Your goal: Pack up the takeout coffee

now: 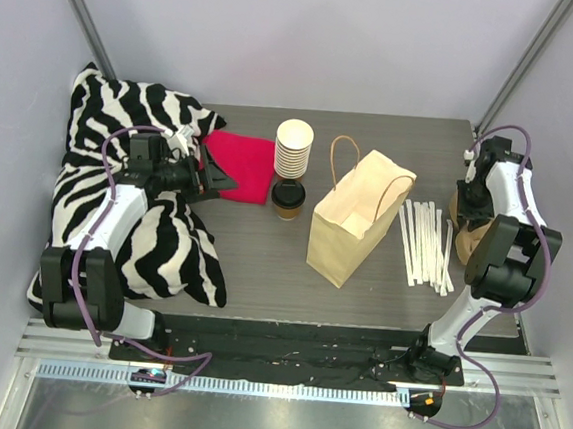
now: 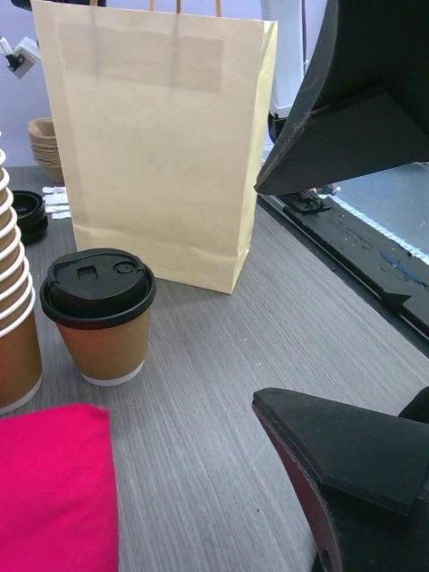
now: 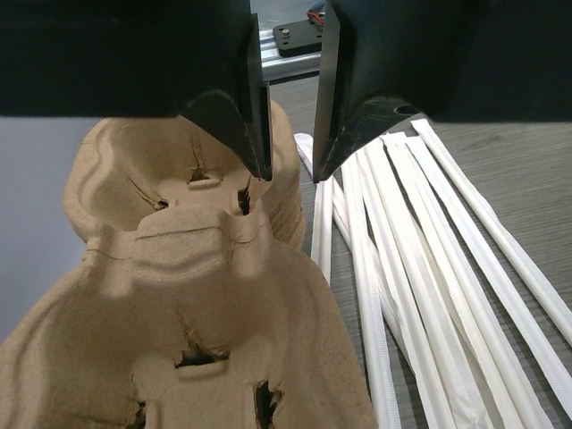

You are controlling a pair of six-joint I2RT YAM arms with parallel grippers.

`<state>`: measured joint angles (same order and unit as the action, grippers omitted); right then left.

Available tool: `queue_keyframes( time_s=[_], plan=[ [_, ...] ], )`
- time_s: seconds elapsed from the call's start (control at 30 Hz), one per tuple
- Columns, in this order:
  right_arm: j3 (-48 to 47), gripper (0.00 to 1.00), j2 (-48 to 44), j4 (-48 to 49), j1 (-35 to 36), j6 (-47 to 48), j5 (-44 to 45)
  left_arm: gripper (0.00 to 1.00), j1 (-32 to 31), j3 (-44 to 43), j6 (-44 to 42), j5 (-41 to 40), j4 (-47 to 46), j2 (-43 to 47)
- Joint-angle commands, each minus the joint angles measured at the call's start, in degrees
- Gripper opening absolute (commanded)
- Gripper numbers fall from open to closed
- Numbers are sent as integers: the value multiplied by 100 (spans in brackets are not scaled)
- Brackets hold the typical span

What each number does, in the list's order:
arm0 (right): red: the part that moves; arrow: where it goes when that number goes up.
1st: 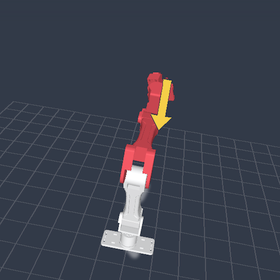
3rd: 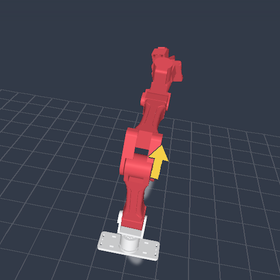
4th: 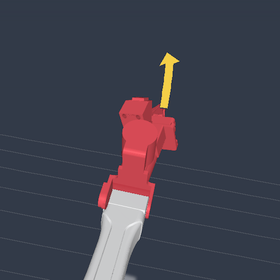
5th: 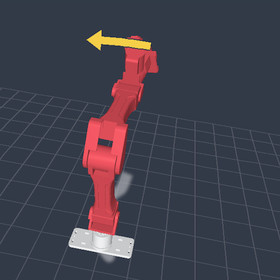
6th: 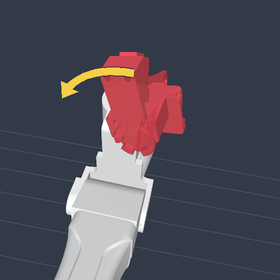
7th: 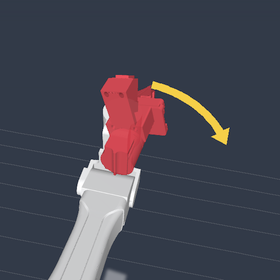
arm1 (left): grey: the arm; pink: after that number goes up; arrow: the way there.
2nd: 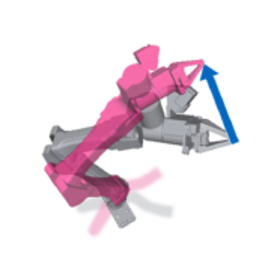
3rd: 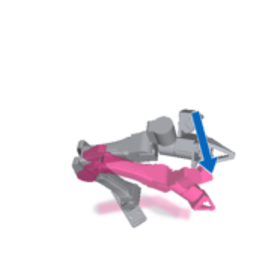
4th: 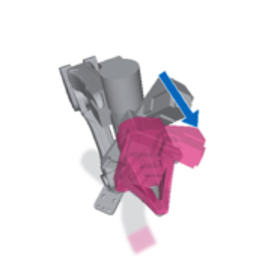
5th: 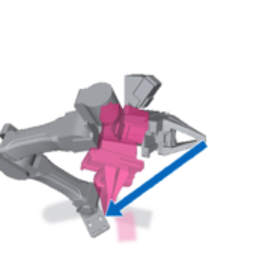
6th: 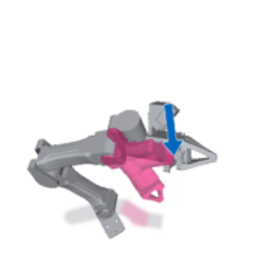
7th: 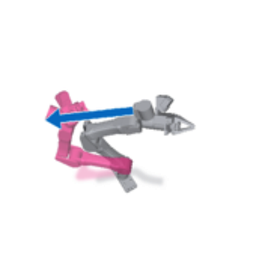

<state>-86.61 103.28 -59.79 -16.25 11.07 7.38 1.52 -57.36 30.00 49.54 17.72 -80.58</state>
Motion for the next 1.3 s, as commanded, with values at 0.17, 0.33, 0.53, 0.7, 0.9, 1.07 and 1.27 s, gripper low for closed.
queue_keyframes(
  time_s=[0.17,0.33,0.53,0.7,0.9,1.07,1.27],
  plan=[
    [-234,26,130,29,-18,0,9,95,24,15,59,161,-225,-20],
    [-278,13,96,-32,-45,-26,-43,94,33,6,68,161,-225,-28],
    [-436,1,-62,-217,-115,0,-139,94,24,6,85,179,-233,-2],
    [-637,1,-203,-384,-203,-8,-307,94,33,15,85,179,-216,24],
    [-778,1,-239,-472,-282,0,-316,94,24,15,85,188,-233,33],
    [-971,1,-239,-560,-317,79,-246,94,24,15,68,188,-225,42],
    [-1112,1,-335,-569,-317,71,-35,94,33,-12,111,197,-251,24]
  ],
)
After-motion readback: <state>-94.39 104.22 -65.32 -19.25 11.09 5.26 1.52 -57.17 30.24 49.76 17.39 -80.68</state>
